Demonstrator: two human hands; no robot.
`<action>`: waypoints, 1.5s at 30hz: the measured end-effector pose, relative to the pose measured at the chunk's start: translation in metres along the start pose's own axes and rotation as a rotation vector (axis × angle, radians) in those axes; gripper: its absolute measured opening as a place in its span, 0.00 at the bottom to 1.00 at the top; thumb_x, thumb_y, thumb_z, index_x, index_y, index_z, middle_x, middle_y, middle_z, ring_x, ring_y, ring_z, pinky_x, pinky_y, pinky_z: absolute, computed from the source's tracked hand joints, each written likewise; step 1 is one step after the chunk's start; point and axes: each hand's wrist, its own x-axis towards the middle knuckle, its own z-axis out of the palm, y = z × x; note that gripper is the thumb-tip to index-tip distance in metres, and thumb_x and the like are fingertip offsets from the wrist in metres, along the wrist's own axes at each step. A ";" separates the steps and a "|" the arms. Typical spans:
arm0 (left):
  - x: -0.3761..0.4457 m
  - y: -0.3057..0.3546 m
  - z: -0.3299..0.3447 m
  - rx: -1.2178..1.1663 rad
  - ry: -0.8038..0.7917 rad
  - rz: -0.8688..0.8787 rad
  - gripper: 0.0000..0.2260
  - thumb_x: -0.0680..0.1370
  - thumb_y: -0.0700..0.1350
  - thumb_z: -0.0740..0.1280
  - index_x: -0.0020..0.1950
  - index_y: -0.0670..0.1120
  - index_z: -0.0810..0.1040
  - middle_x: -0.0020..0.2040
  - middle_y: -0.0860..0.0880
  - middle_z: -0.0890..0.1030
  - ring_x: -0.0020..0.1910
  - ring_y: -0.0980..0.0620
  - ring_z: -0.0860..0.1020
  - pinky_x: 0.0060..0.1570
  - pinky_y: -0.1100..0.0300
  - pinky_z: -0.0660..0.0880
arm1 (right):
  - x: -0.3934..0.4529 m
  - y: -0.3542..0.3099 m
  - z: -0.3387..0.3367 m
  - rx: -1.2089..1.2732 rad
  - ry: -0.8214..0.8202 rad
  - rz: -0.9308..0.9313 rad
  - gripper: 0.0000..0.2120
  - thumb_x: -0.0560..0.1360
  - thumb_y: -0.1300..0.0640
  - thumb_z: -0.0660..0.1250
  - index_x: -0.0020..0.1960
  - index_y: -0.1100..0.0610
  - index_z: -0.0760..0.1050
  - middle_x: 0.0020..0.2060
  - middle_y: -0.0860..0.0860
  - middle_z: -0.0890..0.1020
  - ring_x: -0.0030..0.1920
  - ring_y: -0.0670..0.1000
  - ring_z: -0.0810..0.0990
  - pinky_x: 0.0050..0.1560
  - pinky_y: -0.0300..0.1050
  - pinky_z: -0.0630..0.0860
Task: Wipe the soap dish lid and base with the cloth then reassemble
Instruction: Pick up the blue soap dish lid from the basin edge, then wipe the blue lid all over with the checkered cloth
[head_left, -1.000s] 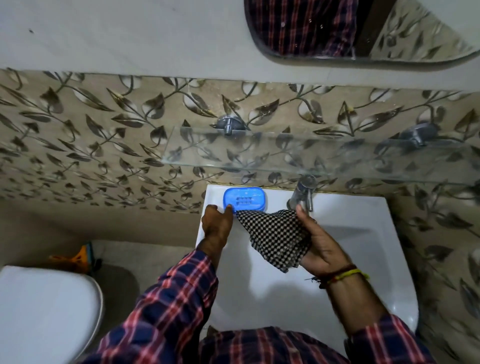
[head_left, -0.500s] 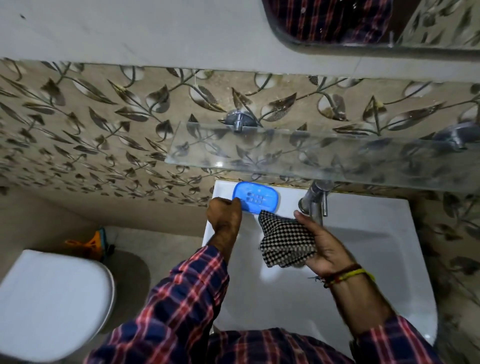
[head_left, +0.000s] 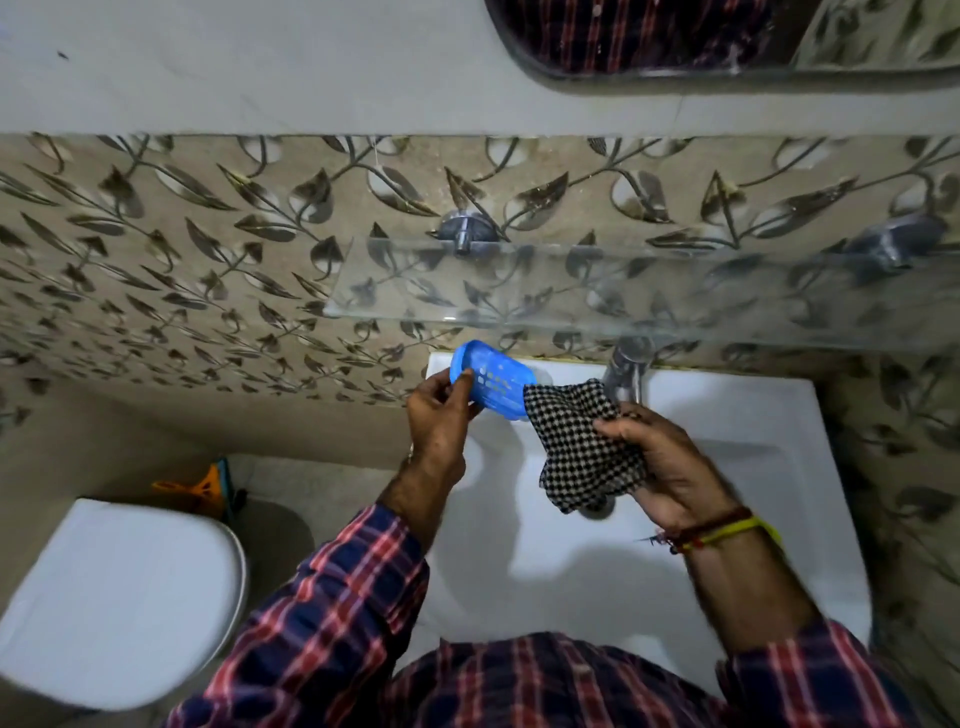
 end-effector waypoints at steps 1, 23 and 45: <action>-0.003 0.000 -0.002 -0.019 -0.027 -0.006 0.03 0.81 0.38 0.67 0.50 0.39 0.79 0.41 0.45 0.79 0.39 0.52 0.79 0.38 0.61 0.82 | -0.003 -0.002 0.001 -0.020 0.007 -0.017 0.24 0.69 0.70 0.67 0.64 0.70 0.74 0.61 0.68 0.78 0.60 0.66 0.79 0.64 0.61 0.74; -0.056 -0.002 -0.019 -0.308 -0.607 -0.398 0.24 0.78 0.57 0.66 0.64 0.40 0.79 0.60 0.40 0.82 0.61 0.44 0.80 0.64 0.46 0.75 | -0.063 0.005 -0.037 -0.178 0.317 -0.355 0.11 0.72 0.62 0.75 0.52 0.64 0.82 0.45 0.58 0.87 0.45 0.57 0.86 0.46 0.50 0.83; -0.092 -0.017 0.029 -0.161 -0.544 -0.560 0.26 0.80 0.61 0.59 0.61 0.41 0.80 0.50 0.40 0.84 0.49 0.44 0.82 0.48 0.50 0.82 | -0.066 0.001 -0.054 -0.165 0.305 -0.370 0.08 0.73 0.60 0.74 0.49 0.63 0.80 0.41 0.57 0.86 0.40 0.54 0.86 0.36 0.43 0.82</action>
